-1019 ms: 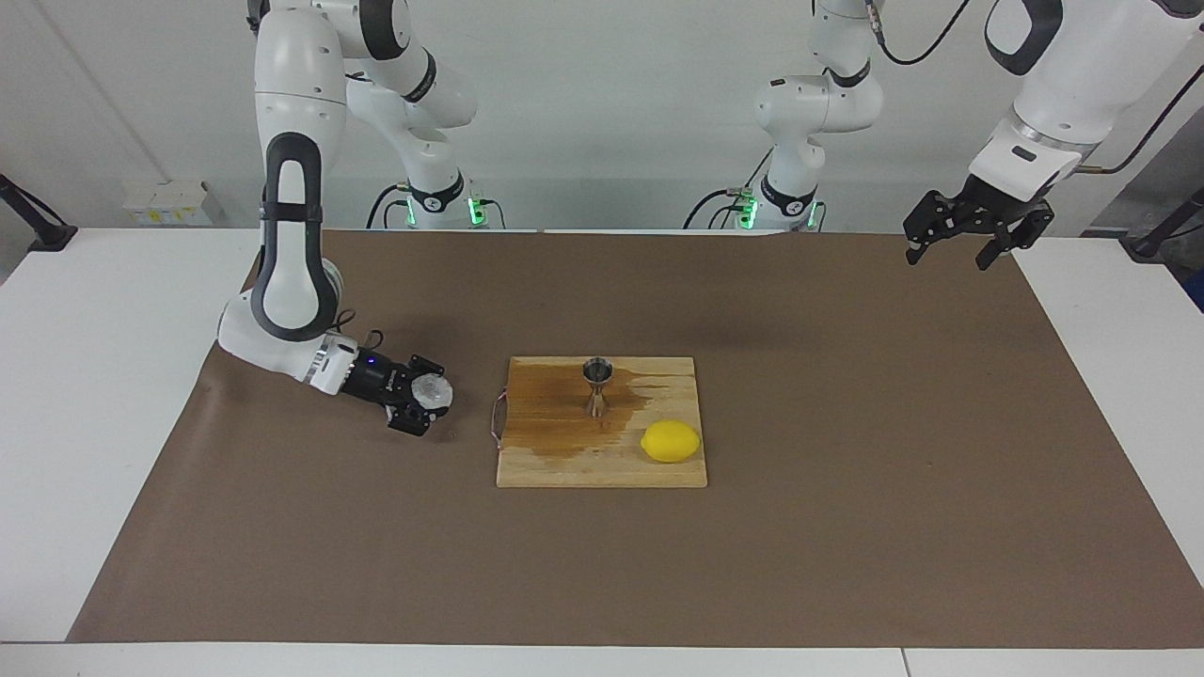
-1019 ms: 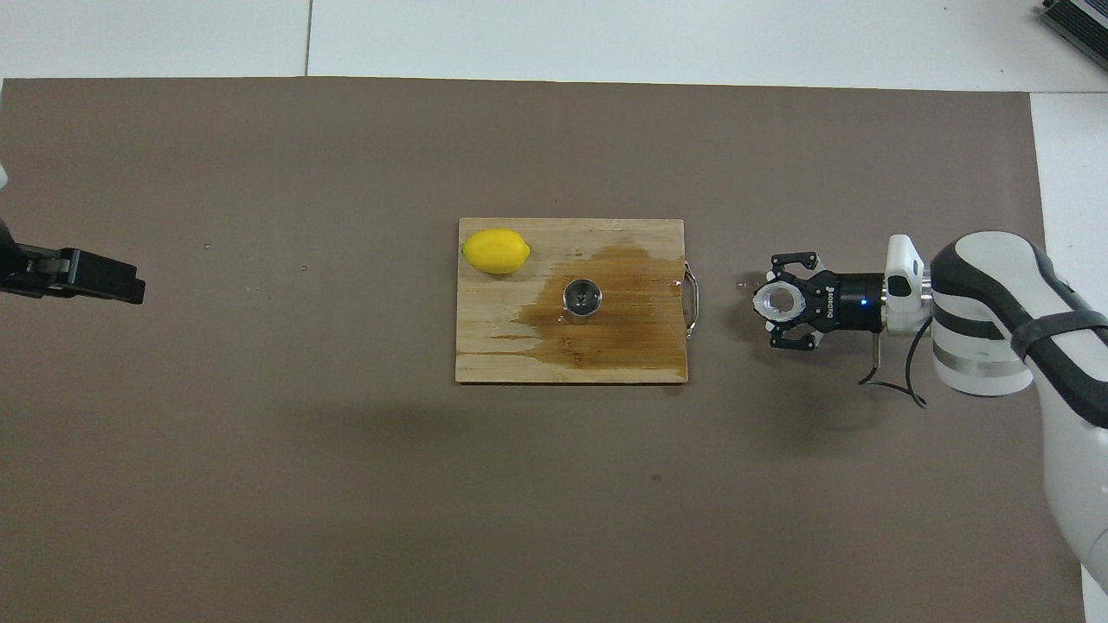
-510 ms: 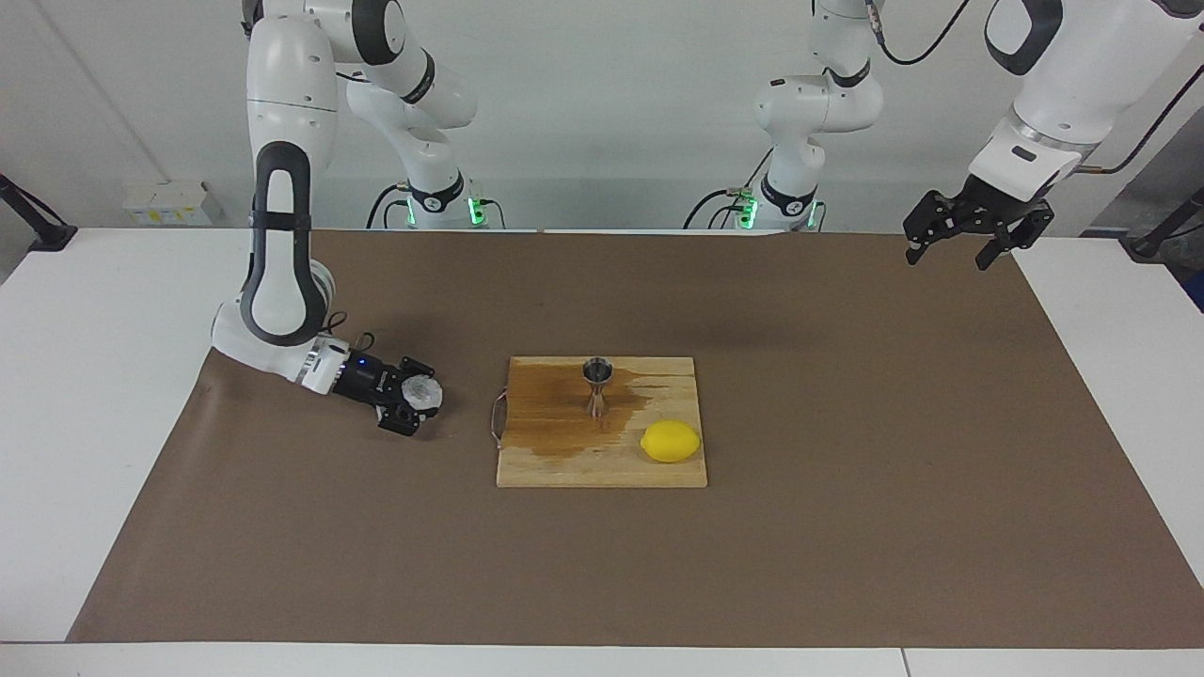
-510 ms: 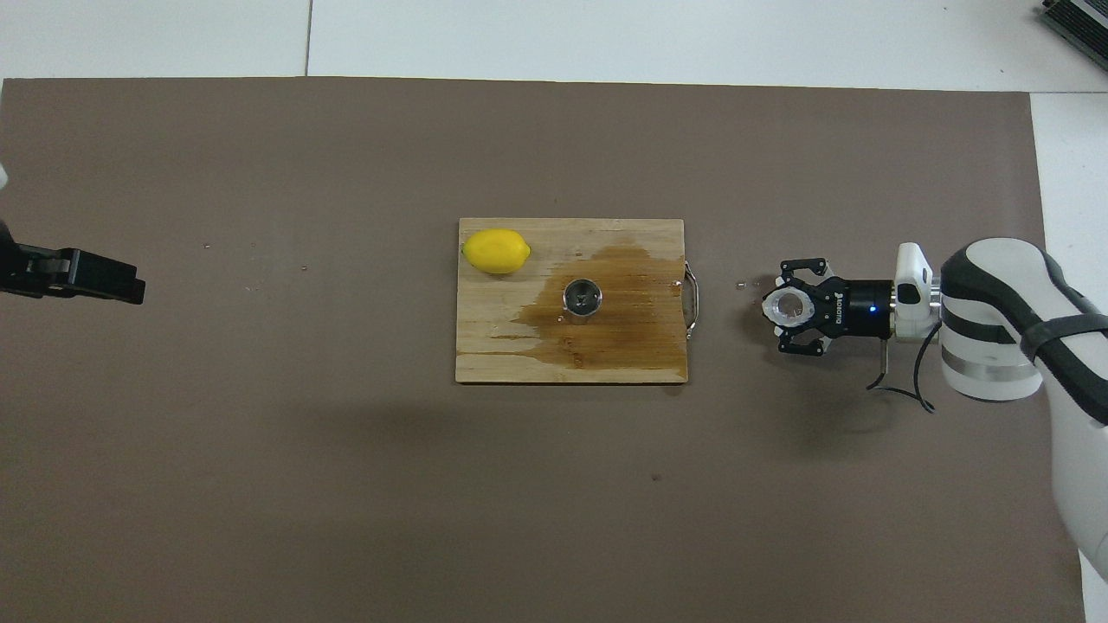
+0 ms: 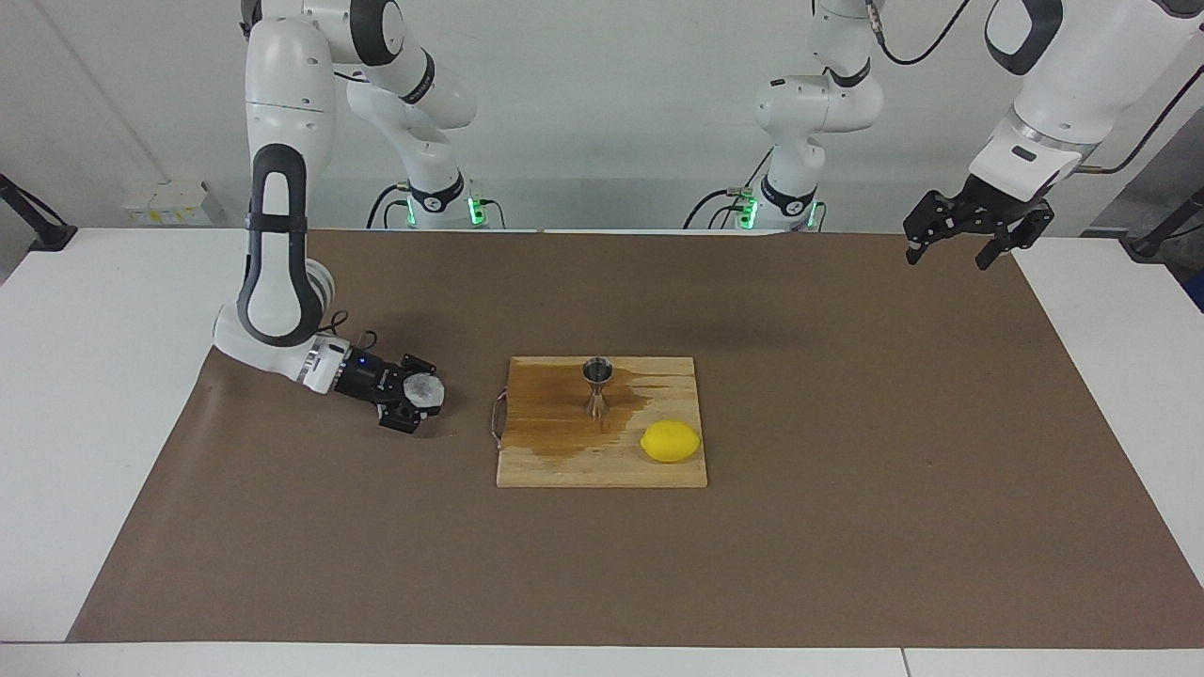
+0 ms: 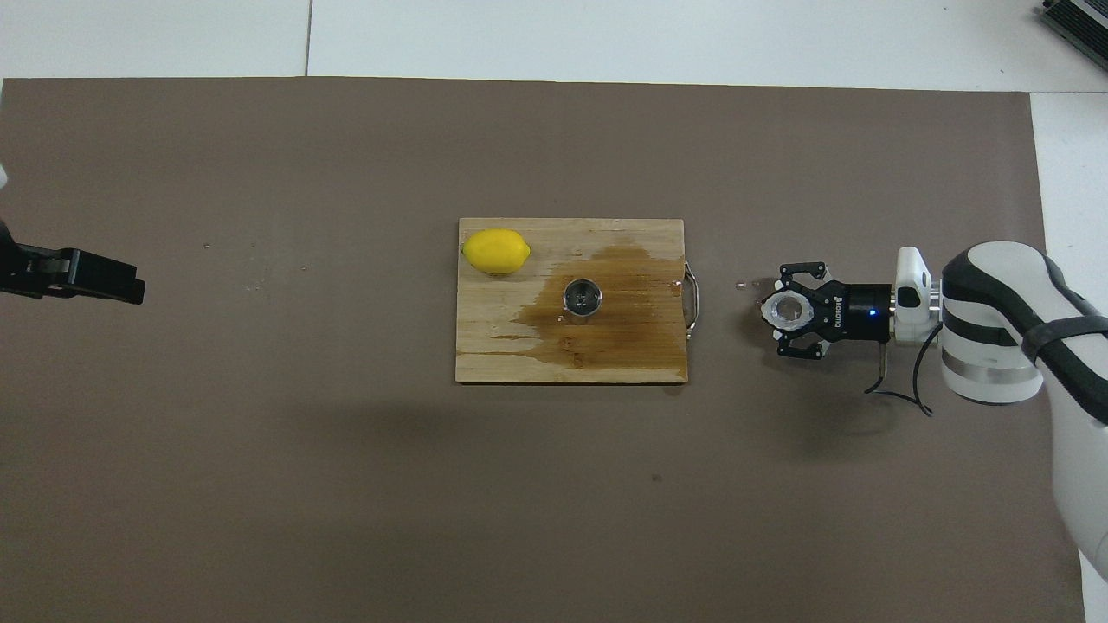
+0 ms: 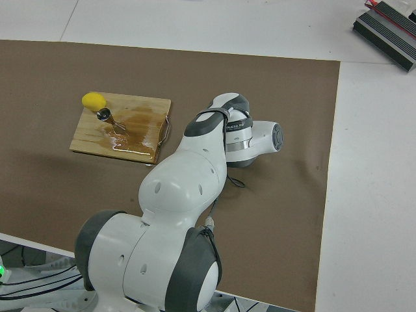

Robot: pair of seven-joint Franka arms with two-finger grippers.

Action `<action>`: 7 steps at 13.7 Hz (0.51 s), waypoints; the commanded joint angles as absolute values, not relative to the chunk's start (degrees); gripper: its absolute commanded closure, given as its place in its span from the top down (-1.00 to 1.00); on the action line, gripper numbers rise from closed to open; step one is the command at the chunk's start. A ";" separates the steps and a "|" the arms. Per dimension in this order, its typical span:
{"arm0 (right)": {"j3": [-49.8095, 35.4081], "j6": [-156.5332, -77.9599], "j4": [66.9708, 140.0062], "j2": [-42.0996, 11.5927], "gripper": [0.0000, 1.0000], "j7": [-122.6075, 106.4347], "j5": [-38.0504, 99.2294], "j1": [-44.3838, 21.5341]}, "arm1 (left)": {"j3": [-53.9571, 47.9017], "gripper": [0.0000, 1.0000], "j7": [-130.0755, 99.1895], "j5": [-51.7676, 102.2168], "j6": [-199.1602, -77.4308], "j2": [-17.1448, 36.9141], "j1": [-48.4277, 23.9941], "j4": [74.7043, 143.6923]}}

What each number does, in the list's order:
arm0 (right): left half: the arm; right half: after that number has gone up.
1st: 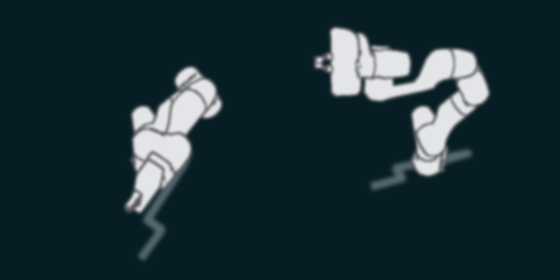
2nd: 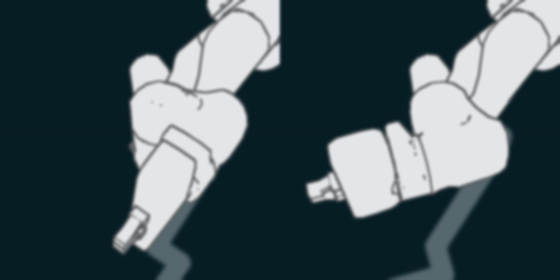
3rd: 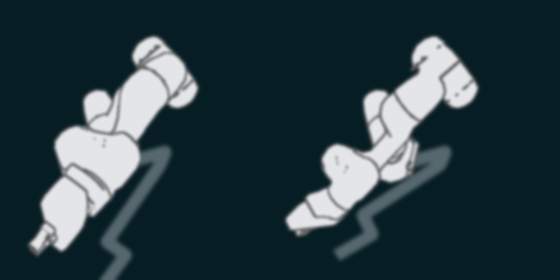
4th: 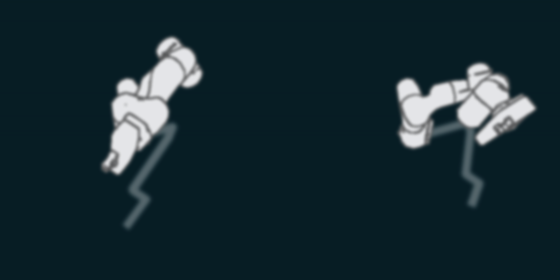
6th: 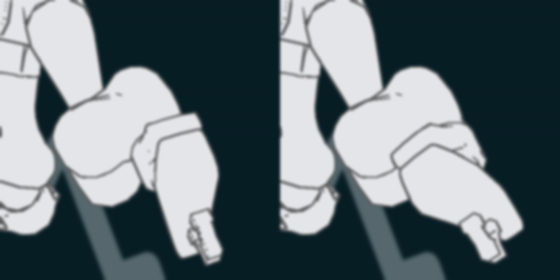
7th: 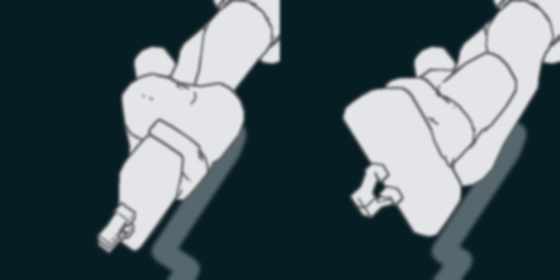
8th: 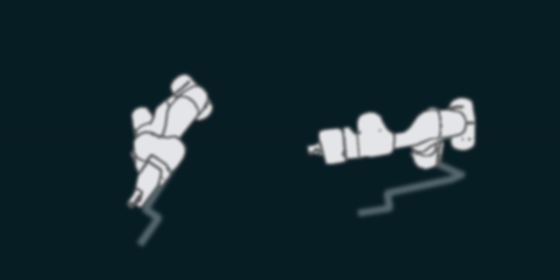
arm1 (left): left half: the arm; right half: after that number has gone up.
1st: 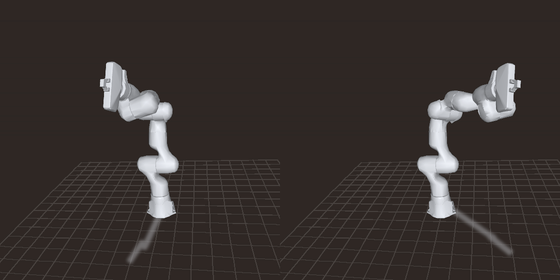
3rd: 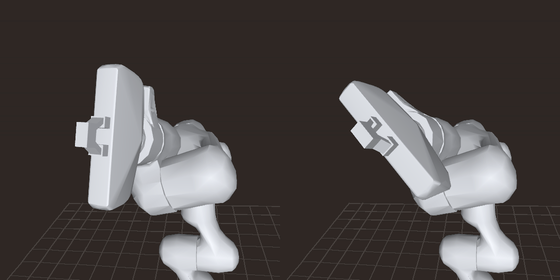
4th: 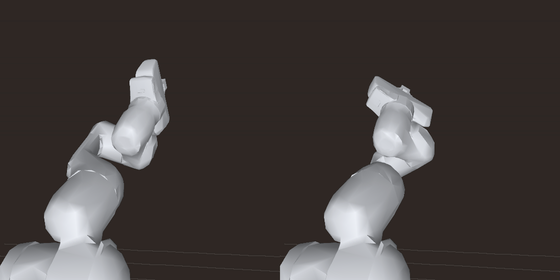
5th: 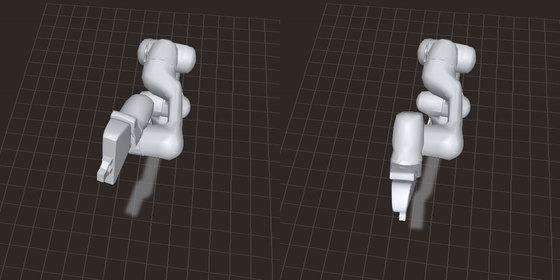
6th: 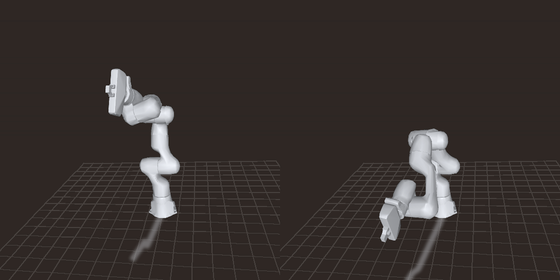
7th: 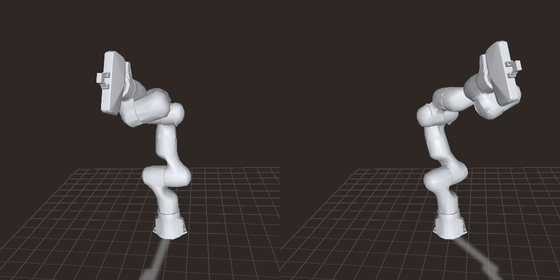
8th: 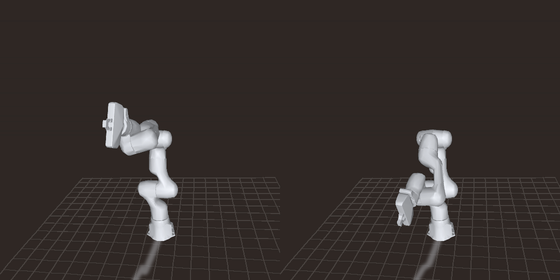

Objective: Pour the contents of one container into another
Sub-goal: 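Open the right gripper and draw it back from the white cup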

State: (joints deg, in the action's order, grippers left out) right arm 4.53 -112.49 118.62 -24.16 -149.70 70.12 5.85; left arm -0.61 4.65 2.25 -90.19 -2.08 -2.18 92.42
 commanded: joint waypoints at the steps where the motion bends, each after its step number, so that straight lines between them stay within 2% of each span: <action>1: 3.87 -111.71 118.65 -24.61 1.00 -151.70 72.07 6.68 | -0.79 1.00 5.45 1.41 -89.03 -2.20 -1.85 91.67; 5: 4.13 -111.45 118.65 -24.61 1.00 -151.79 68.66 7.82 | -0.79 1.00 5.36 1.41 -88.95 -2.20 -1.85 91.67; 7: 4.04 -111.45 118.48 -24.61 1.00 -151.79 65.14 10.45 | -0.79 1.00 5.36 1.41 -89.03 -2.20 -1.85 91.67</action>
